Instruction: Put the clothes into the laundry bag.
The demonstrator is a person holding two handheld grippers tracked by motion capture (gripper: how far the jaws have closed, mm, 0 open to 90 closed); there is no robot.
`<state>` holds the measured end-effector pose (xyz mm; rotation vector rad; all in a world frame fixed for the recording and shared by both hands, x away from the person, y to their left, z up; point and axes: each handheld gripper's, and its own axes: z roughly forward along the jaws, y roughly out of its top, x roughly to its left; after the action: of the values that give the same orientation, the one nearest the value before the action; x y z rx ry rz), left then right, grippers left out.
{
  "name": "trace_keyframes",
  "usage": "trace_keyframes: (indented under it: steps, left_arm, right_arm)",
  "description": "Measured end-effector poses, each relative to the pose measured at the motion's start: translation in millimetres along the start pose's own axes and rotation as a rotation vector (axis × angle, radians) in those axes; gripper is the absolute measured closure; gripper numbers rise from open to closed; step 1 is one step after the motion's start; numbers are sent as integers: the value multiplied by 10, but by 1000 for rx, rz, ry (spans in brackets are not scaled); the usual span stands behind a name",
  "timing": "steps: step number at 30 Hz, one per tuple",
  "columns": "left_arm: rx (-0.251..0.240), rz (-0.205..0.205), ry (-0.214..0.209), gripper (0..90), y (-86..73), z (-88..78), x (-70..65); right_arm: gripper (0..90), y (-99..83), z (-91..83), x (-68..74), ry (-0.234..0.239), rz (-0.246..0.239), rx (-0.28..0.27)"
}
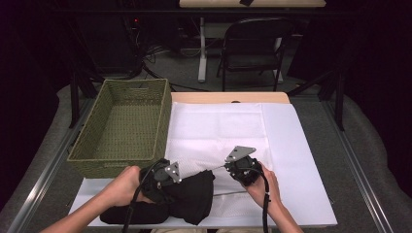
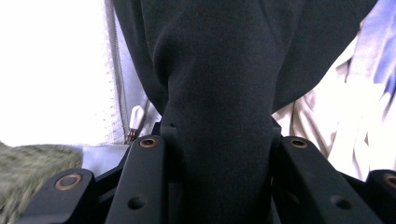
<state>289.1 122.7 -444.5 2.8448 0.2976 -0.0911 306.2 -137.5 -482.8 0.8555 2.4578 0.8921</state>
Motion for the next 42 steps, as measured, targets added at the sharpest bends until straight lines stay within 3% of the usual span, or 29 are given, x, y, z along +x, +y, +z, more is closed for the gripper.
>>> trace_keyframes:
  steps: [4, 9, 12, 14, 18, 23, 26, 32, 34, 37, 42]
  left_arm:
    - [31, -29, -9, 658, 31, 140, 55]
    - [27, -71, -31, 656, 50, 232, 127]
    - [25, -87, -15, 655, 82, 235, 134]
    - [1, -113, 11, 656, 127, 186, 118]
    - [-46, -180, 22, 652, 230, 142, 190]
    - [-12, -228, 27, 644, 322, 383, 278]
    - [-30, -254, 35, 645, 311, 452, 314]
    - [-76, -303, 53, 645, 352, 302, 410]
    - [-89, -325, 62, 636, 366, 358, 454]
    - [-110, -360, 59, 572, 358, 502, 501]
    - [-117, -357, 102, 362, 292, 517, 447]
  right_arm:
    - [900, 10, -26, 14, 6, -11, -4]
    - [900, 37, -74, 19, 12, -9, -21]
    - [900, 47, -94, 19, 20, -5, -29]
    - [900, 63, -119, 22, 24, -1, -40]
    - [900, 108, -183, 34, 19, 8, -68]
    - [900, 98, -212, 17, 25, 17, -74]
    - [900, 90, -221, 11, 35, 21, -79]
    - [900, 121, -266, 42, 42, 22, -100]
    - [900, 133, -279, 48, 43, 20, -107]
    - [900, 101, -236, 44, 57, 37, -84]
    - [900, 42, -196, 23, 61, 44, -65]
